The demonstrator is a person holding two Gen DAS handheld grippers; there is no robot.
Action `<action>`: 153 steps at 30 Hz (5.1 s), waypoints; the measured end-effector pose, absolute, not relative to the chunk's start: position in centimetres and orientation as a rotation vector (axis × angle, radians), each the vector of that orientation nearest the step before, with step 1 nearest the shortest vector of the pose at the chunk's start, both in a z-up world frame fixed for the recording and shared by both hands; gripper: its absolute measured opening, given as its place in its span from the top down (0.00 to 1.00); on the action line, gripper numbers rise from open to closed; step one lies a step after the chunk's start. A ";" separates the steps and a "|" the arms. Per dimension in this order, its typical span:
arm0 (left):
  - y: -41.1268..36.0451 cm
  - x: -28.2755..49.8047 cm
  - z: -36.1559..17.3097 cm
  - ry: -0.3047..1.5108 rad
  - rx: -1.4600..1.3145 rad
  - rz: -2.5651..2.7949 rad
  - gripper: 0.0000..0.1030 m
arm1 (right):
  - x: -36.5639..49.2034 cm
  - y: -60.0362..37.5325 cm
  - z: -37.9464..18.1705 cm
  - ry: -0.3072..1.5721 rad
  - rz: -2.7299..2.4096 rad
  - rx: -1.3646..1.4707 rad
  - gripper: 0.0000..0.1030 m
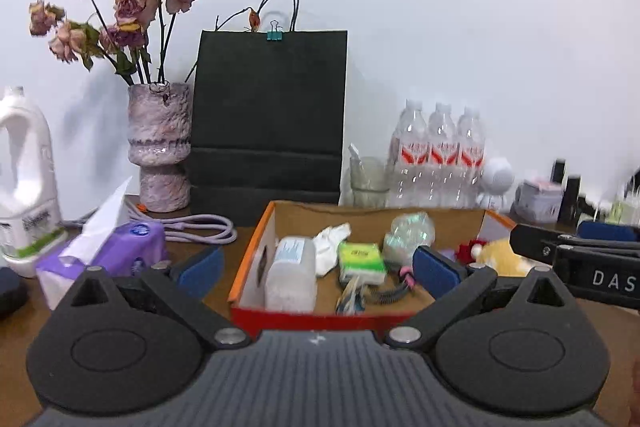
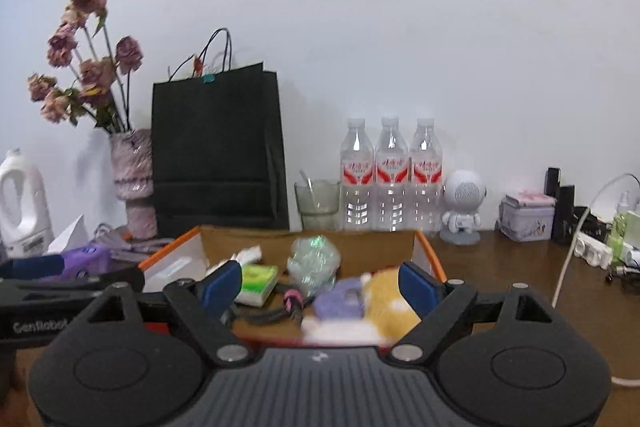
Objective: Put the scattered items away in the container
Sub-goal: 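Lift both tools out of the box and return to the items, then grasp the flat white round lid with the left tool while the right tool grasps the ridged white cap, then carry the white lid and cap into the box and open both tools, then withdraw both tools from the box toward the remaining items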
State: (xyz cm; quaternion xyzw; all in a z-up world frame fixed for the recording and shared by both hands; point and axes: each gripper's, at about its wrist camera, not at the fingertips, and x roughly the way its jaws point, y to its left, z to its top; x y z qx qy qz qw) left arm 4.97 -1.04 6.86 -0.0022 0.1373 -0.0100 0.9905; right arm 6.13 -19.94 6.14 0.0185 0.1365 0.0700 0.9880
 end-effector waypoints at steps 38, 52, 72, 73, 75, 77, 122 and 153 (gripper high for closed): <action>3.4 9.4 0.3 0.664 -0.029 -0.156 0.46 | -0.1 -19.1 1.4 0.609 0.308 0.073 0.49; 4.6 9.1 0.2 0.655 -0.035 -0.117 0.61 | 9.5 -11.9 -0.5 0.671 0.319 -0.094 0.58; 4.7 4.9 2.1 0.545 0.001 0.010 0.61 | -2.0 -18.2 4.1 0.442 0.230 -0.038 0.62; 4.4 3.3 2.4 0.530 -0.020 0.003 0.61 | -3.1 -18.3 3.7 0.435 0.221 -0.056 0.62; 3.0 -0.5 2.7 0.517 -0.095 -0.016 0.61 | -5.5 -18.4 2.9 0.407 0.235 -0.072 0.62; 1.1 -3.4 2.6 0.529 -0.144 -0.047 0.61 | -6.7 -18.1 2.2 0.409 0.247 -0.071 0.62; -9.1 27.3 6.3 0.843 -0.019 -0.422 0.41 | 34.2 -19.6 1.9 0.938 0.187 -0.009 0.61; -1.5 11.0 15.2 0.425 -0.046 -0.098 0.03 | 15.3 -21.9 13.4 0.564 0.227 -0.008 0.16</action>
